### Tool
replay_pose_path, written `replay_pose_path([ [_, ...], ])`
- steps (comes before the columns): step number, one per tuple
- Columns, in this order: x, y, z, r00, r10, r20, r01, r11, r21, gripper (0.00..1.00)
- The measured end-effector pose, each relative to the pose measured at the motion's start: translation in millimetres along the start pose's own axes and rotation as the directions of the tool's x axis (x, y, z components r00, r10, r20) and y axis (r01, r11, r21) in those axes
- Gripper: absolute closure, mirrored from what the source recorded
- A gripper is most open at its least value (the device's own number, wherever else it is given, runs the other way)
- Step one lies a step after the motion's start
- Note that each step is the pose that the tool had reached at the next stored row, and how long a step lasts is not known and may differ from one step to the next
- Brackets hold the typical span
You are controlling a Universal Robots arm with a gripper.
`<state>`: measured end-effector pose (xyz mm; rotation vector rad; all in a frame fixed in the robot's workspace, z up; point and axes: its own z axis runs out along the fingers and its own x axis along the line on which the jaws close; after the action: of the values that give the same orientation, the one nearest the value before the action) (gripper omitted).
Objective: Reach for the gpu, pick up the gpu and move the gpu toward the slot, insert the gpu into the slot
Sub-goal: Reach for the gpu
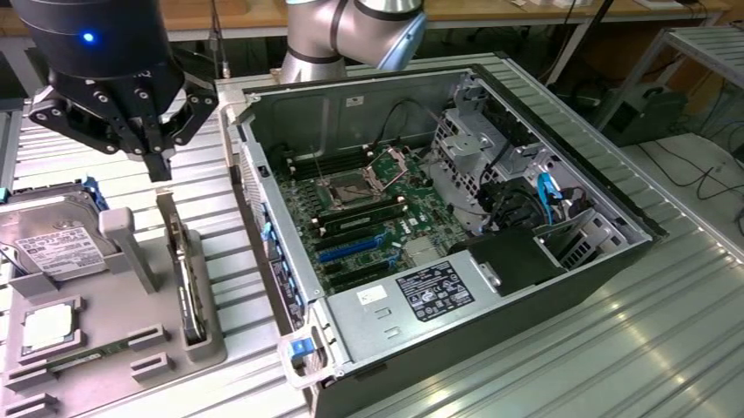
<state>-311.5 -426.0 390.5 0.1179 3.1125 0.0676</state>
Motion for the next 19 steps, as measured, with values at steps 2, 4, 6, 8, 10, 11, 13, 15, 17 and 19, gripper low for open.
replay_pose_path([
  [2, 3.4, -0.8, -0.1, 1.0, 0.0, 0.0, 0.0, 1.0, 0.0, 0.89],
  [4, 6.8, -1.6, -0.1, 1.0, 0.0, 0.0, 0.0, 1.0, 0.0, 0.89],
  [6, 10.2, -2.3, -0.2, 1.0, 0.0, 0.0, 0.0, 1.0, 0.0, 0.89],
  [8, 13.6, -3.1, -0.3, 1.0, 0.0, -0.0001, 0.0, 1.0, 0.0001, 0.89],
  [10, 15.8, -3.7, -0.3, 1.0, 0.0, 0.0, 0.0, 1.0, 0.0, 0.89],
  [11, 15.8, -3.7, -0.3, 1.0, 0.0, -0.0001, 0.0, 1.0, 0.0, 0.89],
  [13, 15.9, -3.7, -0.3, 1.0, 0.0, 0.0, 0.0, 1.0, 0.0, 0.89],
  [15, 15.9, -3.7, -0.3, 1.0, 0.0, -0.0001, 0.0, 1.0, 0.0001, 0.89],
  [17, 15.9, -3.7, -0.3, 1.0, 0.0, 0.0, 0.0, 1.0, 0.0, 0.89],
  [19, 15.9, -3.7, -0.3, 1.0, 0.0, 0.0, 0.0, 1.0, 0.0, 0.89],
])
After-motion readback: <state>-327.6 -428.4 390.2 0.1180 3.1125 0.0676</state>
